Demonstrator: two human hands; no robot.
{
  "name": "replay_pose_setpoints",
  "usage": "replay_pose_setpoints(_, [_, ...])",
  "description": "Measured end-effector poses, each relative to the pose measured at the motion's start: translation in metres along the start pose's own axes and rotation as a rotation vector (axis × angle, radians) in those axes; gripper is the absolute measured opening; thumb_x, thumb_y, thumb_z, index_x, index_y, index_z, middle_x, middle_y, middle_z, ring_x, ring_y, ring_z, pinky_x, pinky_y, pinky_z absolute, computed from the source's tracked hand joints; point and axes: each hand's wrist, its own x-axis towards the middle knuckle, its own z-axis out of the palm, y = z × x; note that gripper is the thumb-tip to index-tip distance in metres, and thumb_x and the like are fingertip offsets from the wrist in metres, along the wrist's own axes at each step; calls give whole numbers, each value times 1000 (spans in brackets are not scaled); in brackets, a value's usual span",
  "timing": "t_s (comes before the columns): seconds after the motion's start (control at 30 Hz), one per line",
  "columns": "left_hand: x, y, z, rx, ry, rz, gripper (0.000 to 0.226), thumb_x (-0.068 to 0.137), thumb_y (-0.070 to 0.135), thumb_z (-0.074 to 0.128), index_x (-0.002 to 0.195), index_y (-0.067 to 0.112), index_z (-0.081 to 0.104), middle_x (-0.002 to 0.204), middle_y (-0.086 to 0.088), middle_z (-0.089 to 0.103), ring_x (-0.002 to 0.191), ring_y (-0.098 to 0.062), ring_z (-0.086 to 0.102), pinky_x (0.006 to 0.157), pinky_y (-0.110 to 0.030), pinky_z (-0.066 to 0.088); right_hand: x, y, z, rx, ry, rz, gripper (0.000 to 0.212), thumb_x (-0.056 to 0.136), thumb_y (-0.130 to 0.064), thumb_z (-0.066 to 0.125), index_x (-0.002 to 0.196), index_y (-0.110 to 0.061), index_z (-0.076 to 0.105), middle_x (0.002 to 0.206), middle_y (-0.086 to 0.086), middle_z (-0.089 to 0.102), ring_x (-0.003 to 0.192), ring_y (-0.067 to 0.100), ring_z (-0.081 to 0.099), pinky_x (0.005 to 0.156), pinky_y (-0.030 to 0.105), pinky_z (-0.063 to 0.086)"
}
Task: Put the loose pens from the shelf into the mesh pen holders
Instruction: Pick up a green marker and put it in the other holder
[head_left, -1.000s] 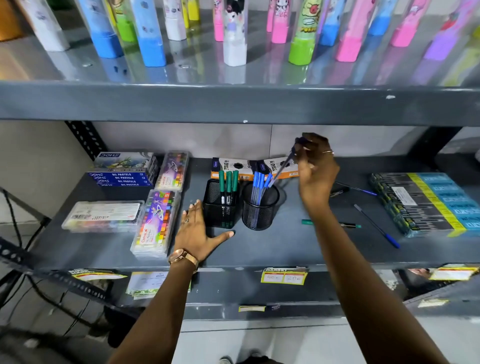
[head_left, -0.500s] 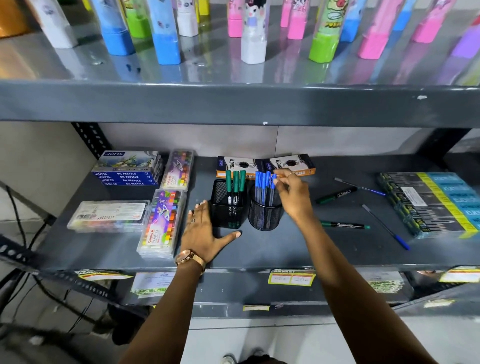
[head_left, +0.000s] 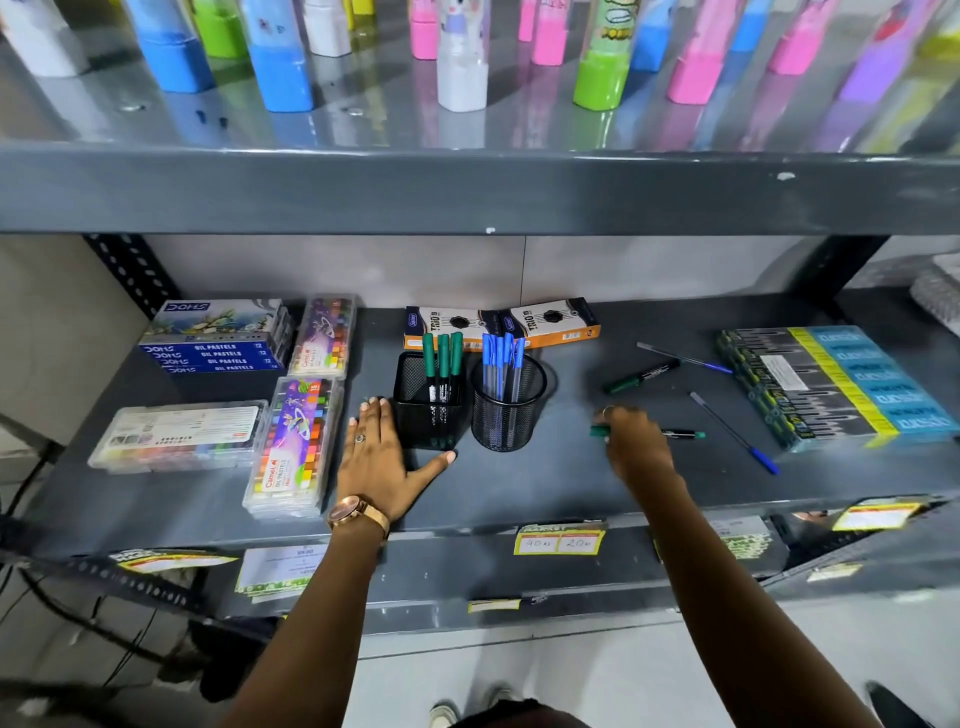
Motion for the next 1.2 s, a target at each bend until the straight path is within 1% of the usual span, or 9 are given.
replay_pose_setpoints(0.3, [0,1,-2,-6,-16,-8,120,65,83,40,150,5,7,159,-14,8,147,-27,7,119,-39,10,1,1,-26,44,202,-83,46,90,9,40,131,-9,47,115,28,62,105,45,59,85,47,50])
replay_pose_setpoints(0.4, [0,1,-1,-17,-10,-11,120,65,83,40,150,5,7,159,-14,8,147,-28,7,119,-39,10,-4,-20,-60,281,436,-195,58,84,14,43,135,-15,47,104,27,64,89,44,63,74,47,52])
replay_pose_setpoints(0.5, [0,0,0,-15,-12,-14,119,66,83,41,150,6,6,160,-13,7,147,-27,6,118,-38,9,-16,-55,-93,695,620,-402,41,89,6,47,123,-16,55,95,16,67,77,29,65,72,40,56])
replay_pose_setpoints(0.57, [0,-1,1,-17,-12,-16,118,67,82,43,150,7,5,160,-12,6,147,-27,5,118,-37,8,-19,-83,-106,919,629,-445,29,90,2,53,114,-14,59,96,5,67,76,14,67,73,20,56])
replay_pose_setpoints(0.67, [1,-2,1,-30,-1,-22,118,67,82,46,150,8,7,160,-12,8,147,-27,6,118,-36,7,-10,-128,-106,1061,590,-473,20,86,1,63,106,-2,64,96,4,68,74,0,66,73,17,54])
replay_pose_setpoints(0.77, [1,-2,2,-40,-6,-36,118,68,81,50,150,8,8,160,-11,8,147,-27,7,118,-37,10,0,-163,-85,979,459,-578,26,84,7,63,108,-1,62,101,11,71,66,10,69,63,15,54])
replay_pose_setpoints(0.87, [1,-2,1,-40,-12,-47,119,67,82,50,150,9,7,160,-10,9,147,-27,7,118,-38,13,4,-184,-60,780,342,-619,27,85,4,63,110,-6,61,105,14,70,81,23,72,73,29,58])
replay_pose_setpoints(1.0, [2,-3,2,-21,-11,-37,119,68,82,47,150,8,6,159,-12,10,147,-27,8,118,-37,12,7,-192,-37,597,215,-497,27,88,0,62,112,-10,62,115,11,66,100,24,65,88,28,53])
replay_pose_setpoints(1.2, [4,-5,3,2,-13,-23,117,68,83,45,150,7,9,159,-13,13,146,-28,9,119,-38,12,0,-195,-37,296,269,-467,31,88,-2,62,118,-9,62,124,14,53,101,36,65,85,40,55])
